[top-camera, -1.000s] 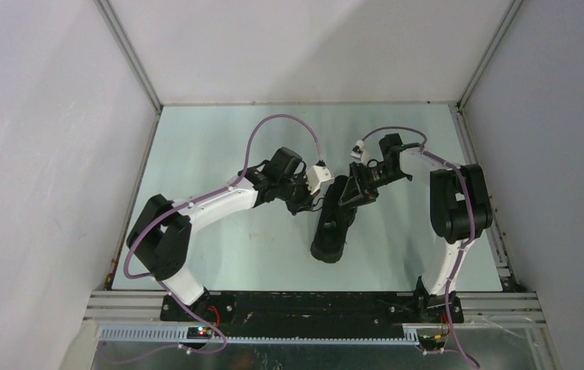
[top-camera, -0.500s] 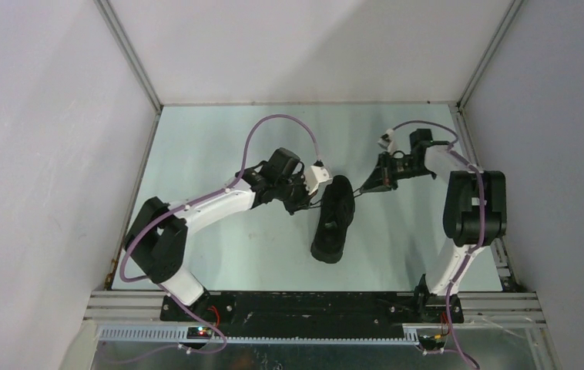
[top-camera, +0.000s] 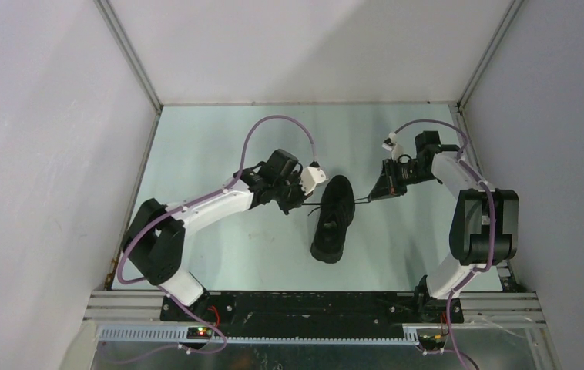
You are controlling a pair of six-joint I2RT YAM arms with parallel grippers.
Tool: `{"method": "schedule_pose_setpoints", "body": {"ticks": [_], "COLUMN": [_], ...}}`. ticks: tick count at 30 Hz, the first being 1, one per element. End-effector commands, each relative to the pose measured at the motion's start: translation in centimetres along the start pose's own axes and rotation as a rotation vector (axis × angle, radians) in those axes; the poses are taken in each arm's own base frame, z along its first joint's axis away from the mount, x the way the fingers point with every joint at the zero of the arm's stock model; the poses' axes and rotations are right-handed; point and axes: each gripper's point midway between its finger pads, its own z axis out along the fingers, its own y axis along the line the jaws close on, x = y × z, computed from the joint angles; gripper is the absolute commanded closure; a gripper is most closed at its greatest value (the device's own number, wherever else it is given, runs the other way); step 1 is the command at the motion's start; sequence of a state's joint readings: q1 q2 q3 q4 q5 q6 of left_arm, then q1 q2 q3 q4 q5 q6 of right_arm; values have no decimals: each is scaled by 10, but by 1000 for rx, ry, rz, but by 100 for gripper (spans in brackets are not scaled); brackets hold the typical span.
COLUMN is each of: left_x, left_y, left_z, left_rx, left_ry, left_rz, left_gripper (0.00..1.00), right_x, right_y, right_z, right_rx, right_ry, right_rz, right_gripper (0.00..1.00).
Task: Tie the shoes
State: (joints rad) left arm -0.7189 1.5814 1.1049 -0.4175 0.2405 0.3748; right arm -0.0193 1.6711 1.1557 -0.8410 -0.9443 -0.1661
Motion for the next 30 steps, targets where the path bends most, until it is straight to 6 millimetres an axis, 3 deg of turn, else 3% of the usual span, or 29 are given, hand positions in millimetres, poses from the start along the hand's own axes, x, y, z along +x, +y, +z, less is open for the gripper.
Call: {"method": "schedule_pose_setpoints", "body": {"ticks": [1, 13, 17, 22, 24, 26, 28, 30], "left_x": [30, 37, 24, 1, -7, -14, -19, -22], "left_y": [12, 12, -6, -10, -10, -8, -4, 3], "left_z": [-4, -4, 1, -2, -7, -13, -21, -33], "left_rx": [-56, -55, 42, 88, 95, 98, 94, 73], "left_ry": [124, 162, 113, 69, 44, 30, 30, 31], "left_rz": [-24, -36, -90, -95, -97, -101, -103, -105], "left_gripper": [100, 100, 100, 81, 70, 61, 55, 53], "right_x": [1, 1, 0, -2, -4, -8, -14, -20], "right_y": [-17, -15, -9, 7, 10, 9, 7, 6], "right_z": [-5, -6, -2, 2, 0, -7, -18, -33], "right_rx": [96, 86, 39, -41, -43, -20, 15, 59], "right_ry": [-11, -16, -20, -27, -30, -39, -62, -95], "right_rz": [-47, -48, -46, -68, -76, -87, -106, -132], "right_gripper": [100, 100, 100, 100, 93, 79, 61, 50]}}
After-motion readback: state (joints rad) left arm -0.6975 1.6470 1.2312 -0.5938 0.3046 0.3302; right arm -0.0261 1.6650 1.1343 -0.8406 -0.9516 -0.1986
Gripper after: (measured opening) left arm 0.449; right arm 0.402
